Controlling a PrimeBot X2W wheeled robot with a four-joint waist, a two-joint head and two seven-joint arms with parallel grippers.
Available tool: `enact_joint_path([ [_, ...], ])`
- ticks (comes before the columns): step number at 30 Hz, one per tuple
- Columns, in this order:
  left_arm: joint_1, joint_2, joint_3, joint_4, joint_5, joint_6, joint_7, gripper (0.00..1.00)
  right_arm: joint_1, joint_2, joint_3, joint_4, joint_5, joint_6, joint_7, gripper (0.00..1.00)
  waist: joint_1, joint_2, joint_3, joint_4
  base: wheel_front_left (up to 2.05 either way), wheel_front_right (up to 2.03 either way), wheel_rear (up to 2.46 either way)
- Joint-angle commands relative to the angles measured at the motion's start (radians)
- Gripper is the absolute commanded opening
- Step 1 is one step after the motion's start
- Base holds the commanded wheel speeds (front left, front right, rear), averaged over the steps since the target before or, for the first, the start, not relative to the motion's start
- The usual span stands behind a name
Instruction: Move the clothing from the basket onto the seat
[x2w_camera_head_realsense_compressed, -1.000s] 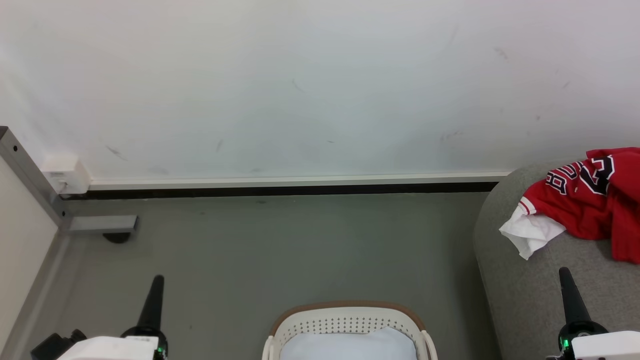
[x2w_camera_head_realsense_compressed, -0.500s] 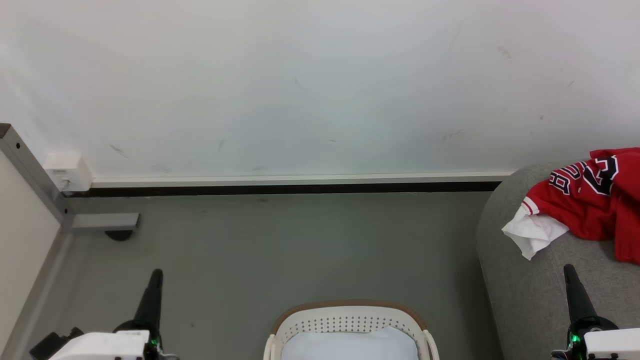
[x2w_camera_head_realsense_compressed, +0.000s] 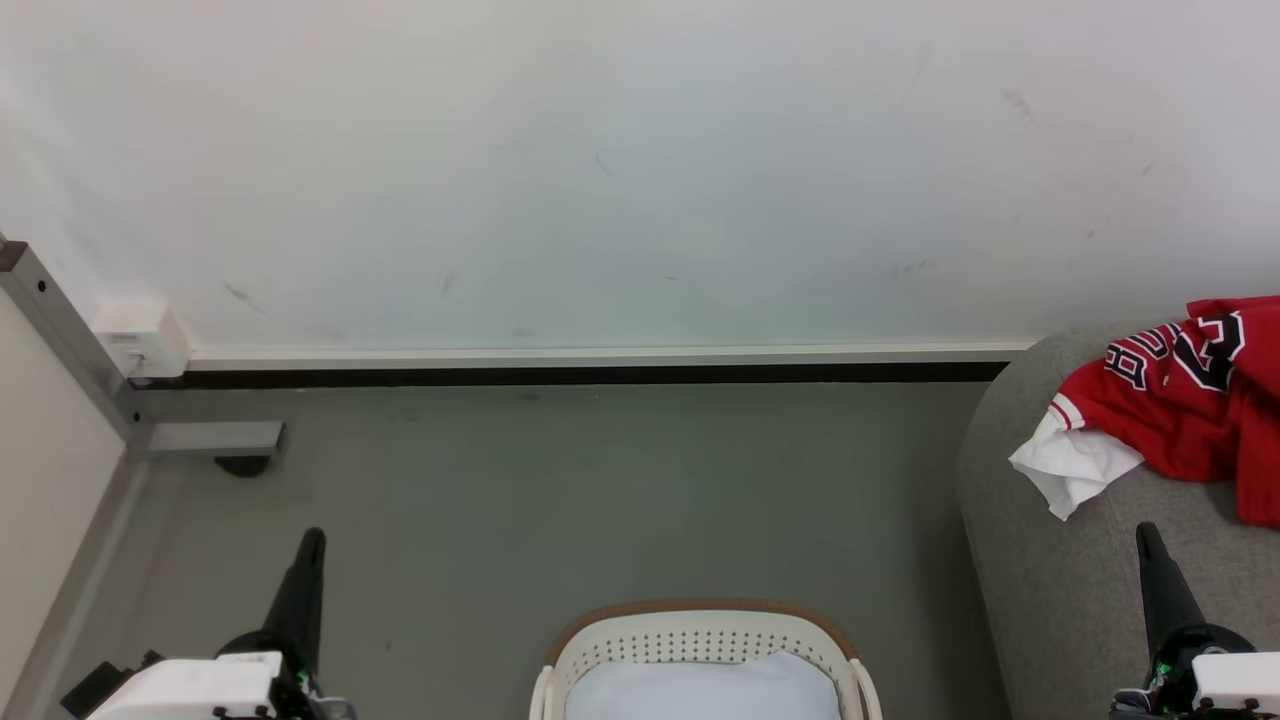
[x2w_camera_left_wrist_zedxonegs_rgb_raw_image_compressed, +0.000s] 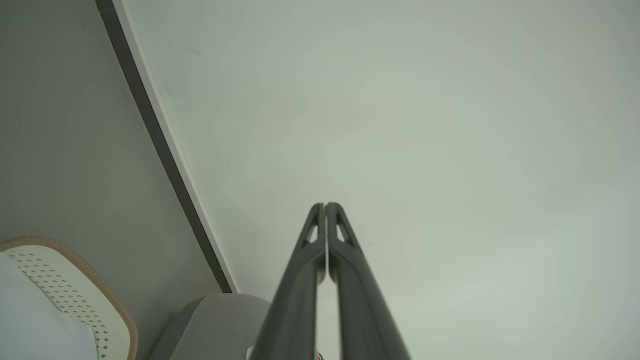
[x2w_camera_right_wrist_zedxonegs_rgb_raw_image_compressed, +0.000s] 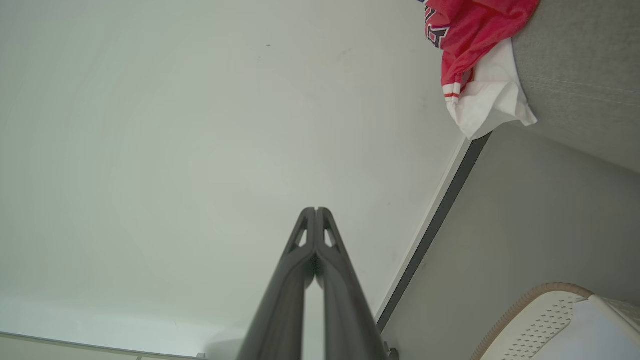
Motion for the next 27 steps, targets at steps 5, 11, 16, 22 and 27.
enact_joint_path([
  [5, -0.016, 0.002, 0.008, -0.006, -0.043, 0.005, 0.01, 0.0, -0.015, -0.019, 0.007, -0.007, 0.054, -0.002, -0.004, 0.0, 0.0, 0.0, 0.001, 0.002, 0.0, 0.0, 0.0],
  [11, -0.019, 0.001, 0.012, -0.008, -0.082, 0.006, 0.022, 0.0, -0.017, -0.033, 0.017, -0.01, 0.111, -0.002, -0.007, 0.0, 0.0, 0.0, 0.003, 0.005, 0.0, 0.0, 0.0],
  [16, -0.021, 0.0, 0.015, -0.01, -0.116, 0.008, 0.03, 0.0, -0.019, -0.045, 0.027, -0.014, 0.152, -0.002, -0.011, 0.0, 0.0, 0.0, 0.004, 0.007, 0.0, 0.0, 0.0],
  [22, -0.021, 0.001, 0.015, -0.01, -0.112, 0.008, 0.03, 0.0, -0.018, -0.051, 0.037, -0.017, 0.16, -0.002, -0.02, 0.0, 0.0, 0.0, 0.004, 0.007, 0.0, 0.0, 0.0],
  [27, -0.021, 0.001, 0.015, -0.01, -0.112, 0.008, 0.03, 0.0, -0.019, -0.058, 0.046, -0.02, 0.166, -0.002, -0.027, 0.0, 0.0, 0.0, 0.004, 0.007, 0.0, 0.0, 0.0],
])
